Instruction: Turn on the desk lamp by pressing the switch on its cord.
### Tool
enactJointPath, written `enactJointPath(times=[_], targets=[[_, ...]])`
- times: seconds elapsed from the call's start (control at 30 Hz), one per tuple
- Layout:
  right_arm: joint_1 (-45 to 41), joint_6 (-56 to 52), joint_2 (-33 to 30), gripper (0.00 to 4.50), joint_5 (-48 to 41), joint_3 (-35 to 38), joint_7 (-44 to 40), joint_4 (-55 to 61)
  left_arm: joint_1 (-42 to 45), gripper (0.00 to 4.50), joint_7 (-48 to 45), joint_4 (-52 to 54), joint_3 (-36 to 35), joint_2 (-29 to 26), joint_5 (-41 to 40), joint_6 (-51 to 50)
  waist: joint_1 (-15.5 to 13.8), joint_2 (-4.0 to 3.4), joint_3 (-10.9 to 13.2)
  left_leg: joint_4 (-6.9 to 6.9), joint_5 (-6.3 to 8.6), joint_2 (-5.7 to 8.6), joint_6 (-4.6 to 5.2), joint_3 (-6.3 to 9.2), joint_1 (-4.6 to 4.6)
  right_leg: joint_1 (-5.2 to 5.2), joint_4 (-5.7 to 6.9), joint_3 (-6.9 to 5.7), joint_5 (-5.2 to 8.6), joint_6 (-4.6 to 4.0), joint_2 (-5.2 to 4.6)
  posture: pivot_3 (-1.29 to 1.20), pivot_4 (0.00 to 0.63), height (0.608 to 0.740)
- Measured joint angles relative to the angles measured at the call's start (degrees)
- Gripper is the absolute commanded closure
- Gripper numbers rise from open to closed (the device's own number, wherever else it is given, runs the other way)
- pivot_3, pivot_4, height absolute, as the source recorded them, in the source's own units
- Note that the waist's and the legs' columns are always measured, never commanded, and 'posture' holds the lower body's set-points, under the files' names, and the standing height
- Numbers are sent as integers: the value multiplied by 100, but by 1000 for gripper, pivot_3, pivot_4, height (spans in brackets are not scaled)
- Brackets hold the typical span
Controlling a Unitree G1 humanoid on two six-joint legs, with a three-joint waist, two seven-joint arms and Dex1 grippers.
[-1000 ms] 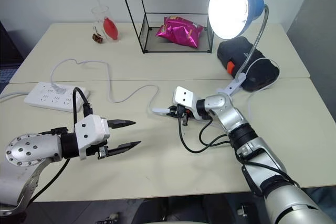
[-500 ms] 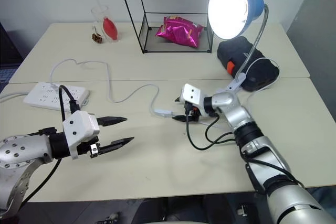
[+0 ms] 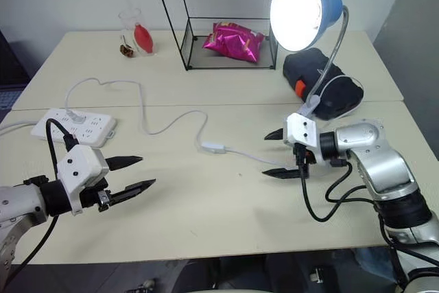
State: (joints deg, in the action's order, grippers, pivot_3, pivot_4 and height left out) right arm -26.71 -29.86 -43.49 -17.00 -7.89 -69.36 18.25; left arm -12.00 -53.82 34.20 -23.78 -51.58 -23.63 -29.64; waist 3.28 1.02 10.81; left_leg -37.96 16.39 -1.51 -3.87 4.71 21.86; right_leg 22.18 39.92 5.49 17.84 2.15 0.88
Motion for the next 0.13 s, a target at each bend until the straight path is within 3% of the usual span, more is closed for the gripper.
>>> enactJointPath(times=[0.13], targets=[[237,-335,-86,42,-154,82,202,341,37,1568,-61,-1,-23,-54,-80,-37,-3,0,0,-1,0,1,0,-5,1,1,-2,3,0,0,0,0,150,740]])
